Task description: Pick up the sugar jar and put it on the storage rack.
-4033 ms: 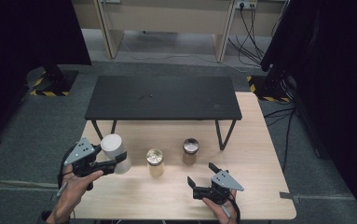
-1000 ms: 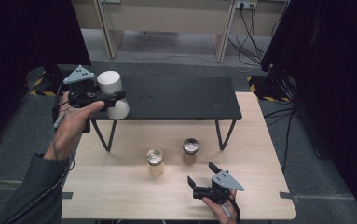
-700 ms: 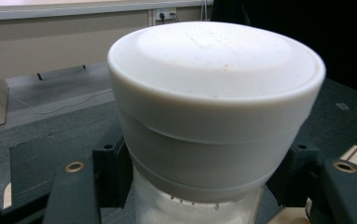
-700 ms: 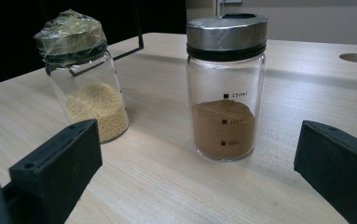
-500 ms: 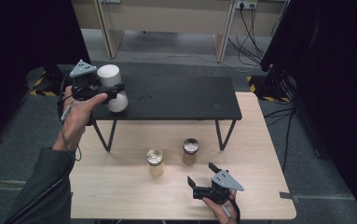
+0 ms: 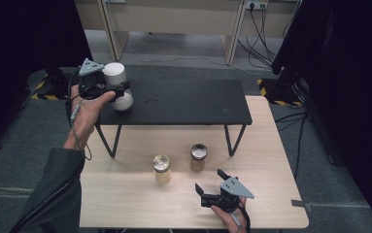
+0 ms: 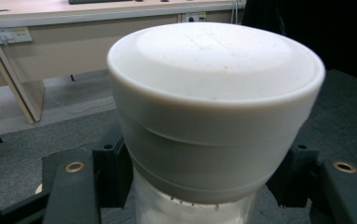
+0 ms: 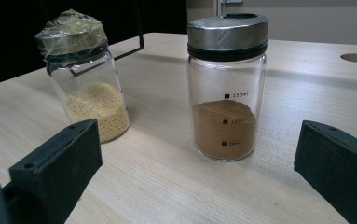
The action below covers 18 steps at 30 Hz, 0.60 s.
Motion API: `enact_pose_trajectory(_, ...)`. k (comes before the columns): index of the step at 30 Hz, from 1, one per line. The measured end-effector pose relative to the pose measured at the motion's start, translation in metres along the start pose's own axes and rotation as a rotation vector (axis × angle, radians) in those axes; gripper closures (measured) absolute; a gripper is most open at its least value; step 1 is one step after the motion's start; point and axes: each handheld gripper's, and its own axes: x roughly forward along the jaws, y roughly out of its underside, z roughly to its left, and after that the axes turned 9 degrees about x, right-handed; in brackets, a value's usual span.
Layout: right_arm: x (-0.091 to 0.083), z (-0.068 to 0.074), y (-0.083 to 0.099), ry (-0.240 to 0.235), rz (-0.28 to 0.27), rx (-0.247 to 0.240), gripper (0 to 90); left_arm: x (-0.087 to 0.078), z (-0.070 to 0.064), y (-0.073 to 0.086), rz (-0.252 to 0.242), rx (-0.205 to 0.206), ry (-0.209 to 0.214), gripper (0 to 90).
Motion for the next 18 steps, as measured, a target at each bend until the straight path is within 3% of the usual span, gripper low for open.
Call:
enact_pose_trajectory(6,0.000,0.000,0.000,0.000,0.000,0.001,0.9,0.005,0.001,0.002,0.001,0.008,-0.019,35.1)
enact_pose_trajectory(18,0.000,0.000,0.000,-0.001,0.000,-0.002,0.9,0.015,-0.003,0.002,-0.007,0.017,-0.016,35.2)
